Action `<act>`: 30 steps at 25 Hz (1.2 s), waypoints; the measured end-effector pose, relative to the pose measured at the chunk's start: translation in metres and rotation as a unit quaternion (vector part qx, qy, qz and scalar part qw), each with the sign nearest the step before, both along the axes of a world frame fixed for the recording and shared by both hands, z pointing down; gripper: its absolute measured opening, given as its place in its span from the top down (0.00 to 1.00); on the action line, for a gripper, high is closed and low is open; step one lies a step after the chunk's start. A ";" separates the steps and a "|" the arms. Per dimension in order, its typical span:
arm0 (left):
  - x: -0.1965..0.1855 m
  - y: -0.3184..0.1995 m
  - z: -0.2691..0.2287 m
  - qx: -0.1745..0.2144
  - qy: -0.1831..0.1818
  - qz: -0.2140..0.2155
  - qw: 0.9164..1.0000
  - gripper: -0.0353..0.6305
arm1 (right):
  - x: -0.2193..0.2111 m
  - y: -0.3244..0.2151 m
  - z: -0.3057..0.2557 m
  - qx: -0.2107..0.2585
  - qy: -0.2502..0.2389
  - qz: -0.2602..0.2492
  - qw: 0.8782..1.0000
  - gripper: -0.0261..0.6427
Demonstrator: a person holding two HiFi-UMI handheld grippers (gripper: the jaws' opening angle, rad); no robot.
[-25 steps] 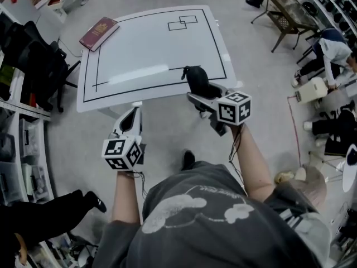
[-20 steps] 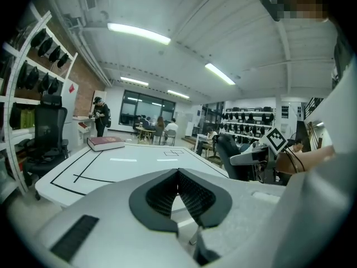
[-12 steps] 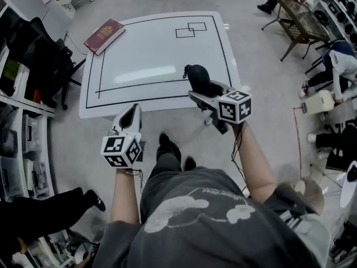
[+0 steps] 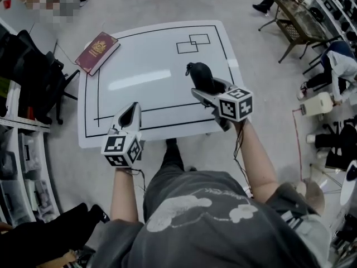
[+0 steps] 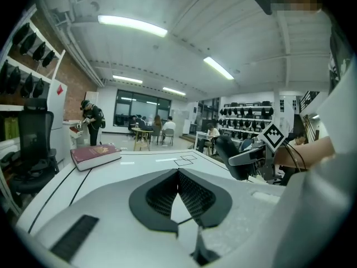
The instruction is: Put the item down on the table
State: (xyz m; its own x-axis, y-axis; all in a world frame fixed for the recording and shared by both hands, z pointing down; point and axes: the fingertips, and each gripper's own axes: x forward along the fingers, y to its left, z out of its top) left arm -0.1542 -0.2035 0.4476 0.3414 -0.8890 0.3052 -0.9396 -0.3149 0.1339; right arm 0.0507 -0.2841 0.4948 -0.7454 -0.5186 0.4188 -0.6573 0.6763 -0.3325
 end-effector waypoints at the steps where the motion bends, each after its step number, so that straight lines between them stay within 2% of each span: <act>1: -0.003 -0.014 -0.001 0.000 0.005 0.005 1.000 0.94 | -0.003 -0.013 0.001 0.003 0.008 0.001 1.000 0.47; 3: -0.010 -0.042 -0.002 -0.002 0.014 0.014 1.000 0.94 | -0.010 -0.039 0.002 0.009 0.026 0.001 1.000 0.47; 7: -0.023 -0.097 -0.003 -0.002 0.009 0.030 1.000 0.94 | -0.023 -0.087 0.006 0.028 0.084 -0.012 0.996 0.47; 14: -0.051 -0.169 -0.008 0.002 0.012 0.041 0.999 0.94 | -0.046 -0.160 0.003 0.074 0.179 -0.046 0.980 0.47; 18: -0.065 -0.201 -0.009 0.003 0.014 0.047 0.999 0.94 | -0.056 -0.200 0.003 0.103 0.255 -0.083 0.958 0.47; 22: -0.080 -0.230 -0.005 0.005 0.012 0.042 0.999 0.94 | -0.073 -0.241 0.009 0.141 0.322 -0.138 0.926 0.47; 28: -0.092 -0.267 0.008 -0.004 0.008 0.044 0.999 0.94 | -0.092 -0.293 0.035 0.165 0.390 -0.231 0.876 0.47; 30: -0.092 -0.276 0.016 -0.010 0.007 0.050 0.999 0.94 | -0.097 -0.304 0.047 0.165 0.401 -0.261 0.863 0.47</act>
